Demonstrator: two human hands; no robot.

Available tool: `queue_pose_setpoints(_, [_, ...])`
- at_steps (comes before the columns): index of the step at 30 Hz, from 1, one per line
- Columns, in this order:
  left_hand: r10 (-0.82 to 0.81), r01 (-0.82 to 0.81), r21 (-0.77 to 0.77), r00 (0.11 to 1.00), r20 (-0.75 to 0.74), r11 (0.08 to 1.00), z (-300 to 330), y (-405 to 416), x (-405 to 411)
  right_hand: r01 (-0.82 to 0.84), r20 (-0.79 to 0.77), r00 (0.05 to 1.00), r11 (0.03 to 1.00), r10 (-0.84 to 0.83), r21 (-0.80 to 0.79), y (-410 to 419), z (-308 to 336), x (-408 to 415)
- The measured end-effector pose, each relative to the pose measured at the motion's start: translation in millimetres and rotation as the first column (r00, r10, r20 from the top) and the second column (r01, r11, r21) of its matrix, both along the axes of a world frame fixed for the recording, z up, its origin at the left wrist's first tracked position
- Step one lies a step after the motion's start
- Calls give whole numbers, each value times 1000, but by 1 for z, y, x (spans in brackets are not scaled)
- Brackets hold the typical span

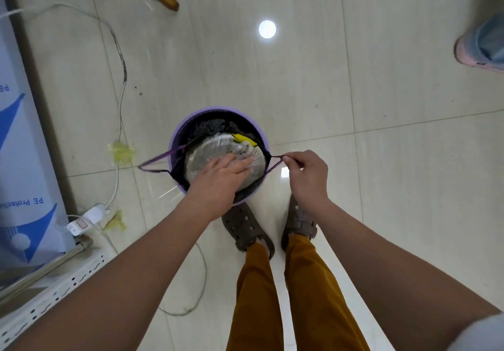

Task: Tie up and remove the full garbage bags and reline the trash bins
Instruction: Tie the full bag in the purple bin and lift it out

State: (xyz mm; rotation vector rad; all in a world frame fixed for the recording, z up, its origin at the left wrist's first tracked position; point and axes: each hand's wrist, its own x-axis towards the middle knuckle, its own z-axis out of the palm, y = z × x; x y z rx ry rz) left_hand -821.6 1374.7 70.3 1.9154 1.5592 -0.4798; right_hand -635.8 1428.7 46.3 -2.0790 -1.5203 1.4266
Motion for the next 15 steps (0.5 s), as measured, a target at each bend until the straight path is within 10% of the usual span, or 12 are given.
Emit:
queue_pose_setpoints(10, [126, -121, -242, 992, 5, 963, -1, 32, 17, 206, -125, 964, 957, -234, -202, -19, 33, 18])
queue_pose_setpoints(15, [199, -173, -342, 979, 42, 924, 0, 31, 13, 423, -337, 743, 796, -578, -433, 24, 47, 5])
